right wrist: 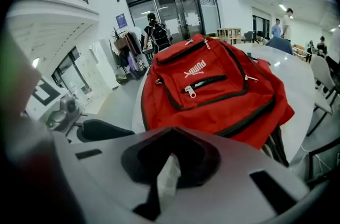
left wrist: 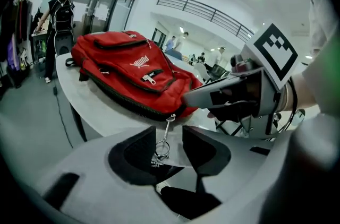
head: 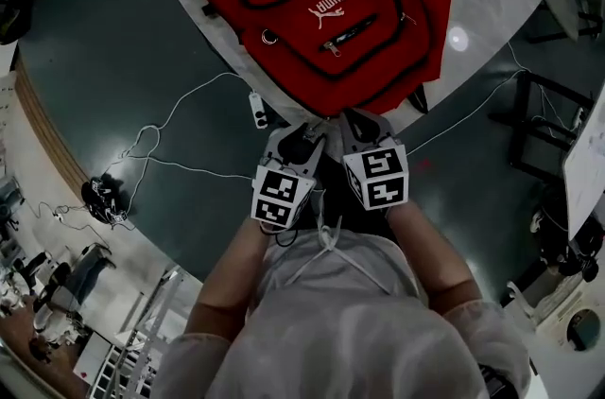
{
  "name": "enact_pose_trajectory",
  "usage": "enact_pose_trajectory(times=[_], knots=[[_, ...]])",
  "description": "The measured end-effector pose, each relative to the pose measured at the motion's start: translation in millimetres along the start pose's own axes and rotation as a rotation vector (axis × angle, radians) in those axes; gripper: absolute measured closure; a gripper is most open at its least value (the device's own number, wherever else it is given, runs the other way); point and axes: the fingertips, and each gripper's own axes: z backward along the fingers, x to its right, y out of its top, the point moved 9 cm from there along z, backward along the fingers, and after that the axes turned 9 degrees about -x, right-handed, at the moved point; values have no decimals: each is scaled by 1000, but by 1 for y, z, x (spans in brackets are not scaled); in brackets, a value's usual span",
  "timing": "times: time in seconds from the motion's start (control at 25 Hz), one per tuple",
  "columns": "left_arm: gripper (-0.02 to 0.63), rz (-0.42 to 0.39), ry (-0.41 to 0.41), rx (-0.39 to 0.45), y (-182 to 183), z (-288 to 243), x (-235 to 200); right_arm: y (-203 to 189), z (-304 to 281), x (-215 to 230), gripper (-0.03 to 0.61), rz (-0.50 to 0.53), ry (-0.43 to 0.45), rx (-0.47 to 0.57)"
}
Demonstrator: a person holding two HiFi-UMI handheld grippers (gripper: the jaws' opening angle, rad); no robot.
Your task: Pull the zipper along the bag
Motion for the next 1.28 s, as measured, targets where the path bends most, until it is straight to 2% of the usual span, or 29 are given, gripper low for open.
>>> enact_pose_trajectory(times=[0.12,0.32,0.48,0.6,0.72,0.76,0.84,1.08,1.28], knots=[[463,24,1,-30,-2,-14,4,-3,-10,10,552,0,13,-36],[463,82,-4,-32,4,-16,0,0,-23,11,552,9,18,-90],[465,48,17,-77,3,-23,1,-1,-31,11,552,-7,16,-115],[474,61,46,-91,6,-25,0,0,-36,13,552,-7,22,-117],[514,66,80,-109,7,-27,-3,-1,-40,14,552,2,17,-109],[539,61,92,-116,6,-28,-3,-1,-40,13,552,4,15,-105],[546,41,104,-144,4,-29,-2,-1,-39,13,552,4,16,-101],[588,-86,119,-240,8,-32,5,1,-39,13,552,-9,27,-109],[591,-106,125,-287,12,-33,9,1,-37,14,552,-14,34,-114]])
